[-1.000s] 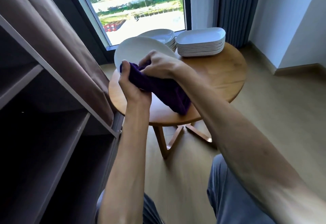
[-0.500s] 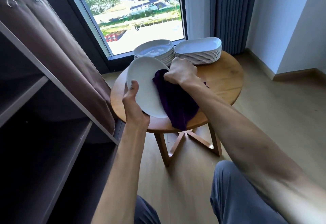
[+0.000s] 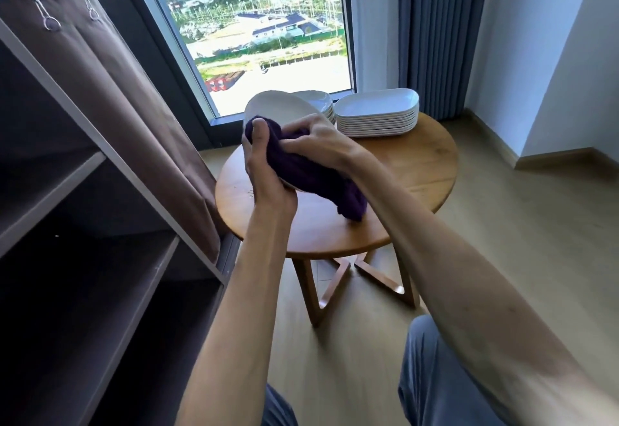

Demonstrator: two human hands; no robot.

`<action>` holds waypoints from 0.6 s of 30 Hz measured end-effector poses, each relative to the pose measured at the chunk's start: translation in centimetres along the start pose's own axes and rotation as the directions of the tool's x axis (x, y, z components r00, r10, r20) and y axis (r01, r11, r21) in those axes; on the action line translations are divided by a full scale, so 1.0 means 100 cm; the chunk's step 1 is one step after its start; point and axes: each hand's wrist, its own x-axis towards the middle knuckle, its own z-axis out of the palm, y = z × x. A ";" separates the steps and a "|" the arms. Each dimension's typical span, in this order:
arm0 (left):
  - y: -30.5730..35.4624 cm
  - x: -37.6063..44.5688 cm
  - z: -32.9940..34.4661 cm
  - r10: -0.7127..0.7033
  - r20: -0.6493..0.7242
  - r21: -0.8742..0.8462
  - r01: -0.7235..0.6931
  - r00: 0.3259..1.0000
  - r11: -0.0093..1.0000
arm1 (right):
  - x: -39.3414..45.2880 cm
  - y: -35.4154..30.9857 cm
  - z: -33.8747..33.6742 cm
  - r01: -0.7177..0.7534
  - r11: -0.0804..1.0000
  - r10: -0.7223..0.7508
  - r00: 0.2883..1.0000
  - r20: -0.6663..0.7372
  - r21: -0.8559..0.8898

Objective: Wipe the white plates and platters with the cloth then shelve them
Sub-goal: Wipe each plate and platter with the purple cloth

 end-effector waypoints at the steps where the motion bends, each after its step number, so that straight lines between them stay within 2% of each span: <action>1: 0.001 -0.002 -0.001 -0.011 -0.003 -0.018 0.011 1.000 1.000 | 0.000 -0.004 -0.006 -0.056 0.996 0.060 0.997 0.045 -0.072; 5: 0.002 -0.002 -0.007 -0.021 -0.058 -0.051 0.018 0.998 0.999 | 0.001 -0.006 -0.019 -0.198 0.920 0.253 0.959 0.126 -0.338; 8: 0.005 0.000 -0.014 0.043 -0.019 0.002 -0.043 0.999 0.999 | -0.003 0.007 -0.028 -0.332 0.863 0.390 0.917 0.085 -0.381; 10: 0.005 -0.003 -0.020 0.047 0.005 0.065 -0.047 0.999 0.997 | 0.001 0.017 -0.030 -0.392 0.830 0.427 0.904 0.000 -0.397; 12: 0.000 -0.008 -0.022 0.025 -0.006 0.110 -0.024 1.000 0.994 | 0.008 0.022 -0.028 -0.449 0.797 0.417 0.893 -0.170 -0.403; 15: -0.010 -0.015 -0.017 0.025 0.020 0.138 -0.027 0.999 0.990 | 0.019 0.026 -0.025 -0.476 0.767 0.297 0.858 -0.419 -0.430; 18: -0.019 -0.012 -0.011 0.025 0.044 0.179 -0.033 0.999 0.983 | 0.026 0.030 -0.018 -0.392 0.852 0.167 0.833 -0.528 -0.349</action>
